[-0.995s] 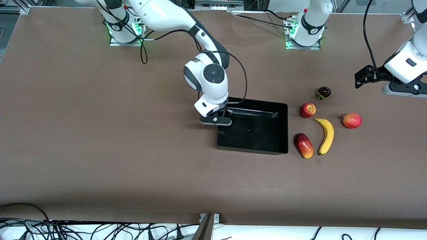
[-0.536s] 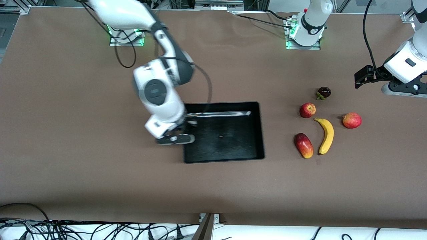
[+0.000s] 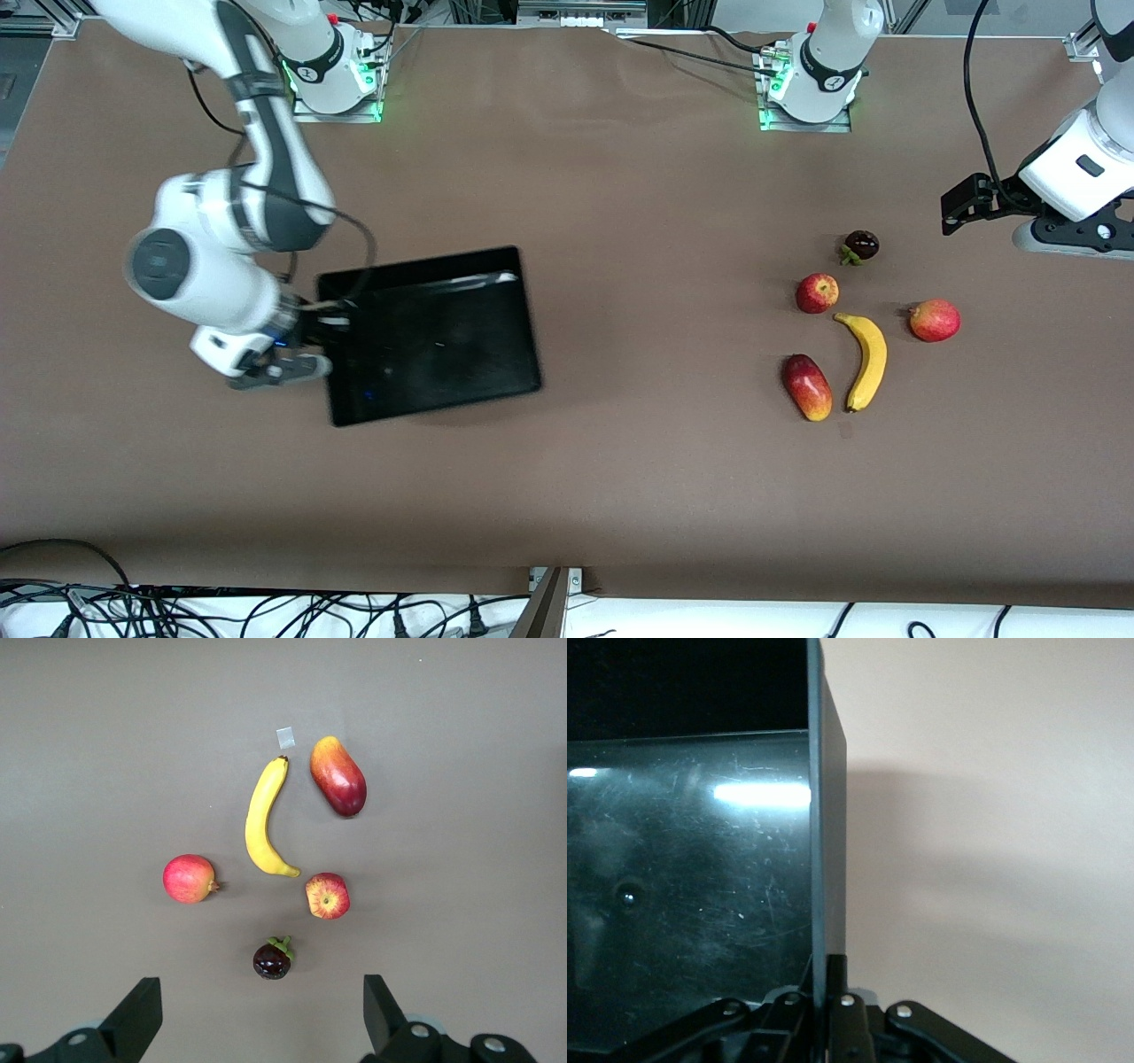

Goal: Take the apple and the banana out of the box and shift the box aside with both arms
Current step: 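Slide the black tray across the table toward the right arm's base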

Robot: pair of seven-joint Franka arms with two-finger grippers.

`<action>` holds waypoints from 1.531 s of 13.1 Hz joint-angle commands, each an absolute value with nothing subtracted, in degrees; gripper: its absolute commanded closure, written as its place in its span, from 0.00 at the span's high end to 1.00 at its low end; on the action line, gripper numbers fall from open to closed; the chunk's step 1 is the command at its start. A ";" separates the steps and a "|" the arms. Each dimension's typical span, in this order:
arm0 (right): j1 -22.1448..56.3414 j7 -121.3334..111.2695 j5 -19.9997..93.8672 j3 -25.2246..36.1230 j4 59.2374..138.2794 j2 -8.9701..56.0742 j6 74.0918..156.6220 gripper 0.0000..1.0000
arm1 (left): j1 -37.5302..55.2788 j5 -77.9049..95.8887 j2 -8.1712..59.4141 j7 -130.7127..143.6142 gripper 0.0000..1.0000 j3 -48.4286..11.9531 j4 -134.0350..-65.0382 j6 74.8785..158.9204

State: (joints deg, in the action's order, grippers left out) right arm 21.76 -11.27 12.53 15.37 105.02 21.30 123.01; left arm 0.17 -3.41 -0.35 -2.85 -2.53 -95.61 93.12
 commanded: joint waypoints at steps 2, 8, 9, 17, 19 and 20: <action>21.45 -23.80 18.80 21.08 118.27 17.66 134.52 0.00 | 0.70 -2.20 -1.32 -2.73 1.00 -2.28 -96.24 93.69; 16.96 -24.43 21.61 21.27 120.32 21.53 140.00 0.00 | 1.05 -2.20 -1.14 -2.64 1.00 -2.37 -95.71 93.60; 16.96 -24.43 22.40 21.27 120.24 22.40 140.36 0.00 | 1.05 -2.20 -1.14 -2.64 1.00 -2.37 -95.71 93.60; 17.93 -23.21 23.29 20.83 114.36 21.36 135.72 1.00 | 1.05 -2.20 -1.14 -2.64 1.00 -2.37 -95.71 93.52; 20.47 -18.57 21.89 21.44 112.07 20.40 132.03 1.00 | 1.05 -2.20 -1.14 -2.64 1.00 -2.37 -95.71 93.52; 21.00 -15.59 19.27 21.36 110.41 19.35 129.14 1.00 | 1.05 -2.20 -1.14 -2.64 1.00 -2.37 -95.71 93.60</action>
